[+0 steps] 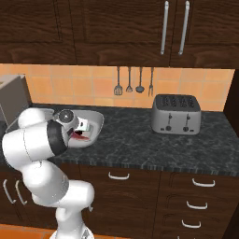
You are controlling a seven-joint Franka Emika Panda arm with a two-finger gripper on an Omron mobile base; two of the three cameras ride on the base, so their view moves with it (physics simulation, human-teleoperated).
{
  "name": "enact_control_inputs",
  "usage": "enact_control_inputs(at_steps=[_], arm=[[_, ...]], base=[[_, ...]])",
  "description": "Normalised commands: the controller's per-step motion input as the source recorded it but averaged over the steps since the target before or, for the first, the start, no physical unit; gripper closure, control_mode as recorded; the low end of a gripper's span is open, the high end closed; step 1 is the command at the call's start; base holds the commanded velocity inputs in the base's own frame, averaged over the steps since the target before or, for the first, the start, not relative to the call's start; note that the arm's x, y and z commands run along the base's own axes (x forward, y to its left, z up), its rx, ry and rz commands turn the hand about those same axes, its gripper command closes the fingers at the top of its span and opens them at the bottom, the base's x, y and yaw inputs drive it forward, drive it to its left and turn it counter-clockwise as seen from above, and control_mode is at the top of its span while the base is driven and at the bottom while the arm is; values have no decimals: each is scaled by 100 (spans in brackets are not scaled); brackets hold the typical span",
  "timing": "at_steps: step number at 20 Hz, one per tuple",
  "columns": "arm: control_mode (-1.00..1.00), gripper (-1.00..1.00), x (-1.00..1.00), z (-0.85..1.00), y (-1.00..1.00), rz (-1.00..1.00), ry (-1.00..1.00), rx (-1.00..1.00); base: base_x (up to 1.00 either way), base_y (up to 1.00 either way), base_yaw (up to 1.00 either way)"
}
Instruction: Place one avocado and one steak in each tupperware on the nearby counter, to pack two identical lunches.
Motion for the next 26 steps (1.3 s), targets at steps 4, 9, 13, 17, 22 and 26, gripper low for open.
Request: enact_control_inputs(at_steps=[4,9,13,17,22,26], arm=[[-100,100,56,-45,19,0,0,-9],[-100,-100,7,-11,18,-3,-8,-16],[-100,-100,-6,1,4,-6,-22,-22],[-100,-100,-2,71,2,-3,-28,-7],[-100,-100,3,100,0,0,-5,38],[-100,-100,-16,100,-6,0,0,48]], base=[[0,0,0],[0,0,0],[0,0,0],[0,0,0],[0,0,0],[0,0,0]])
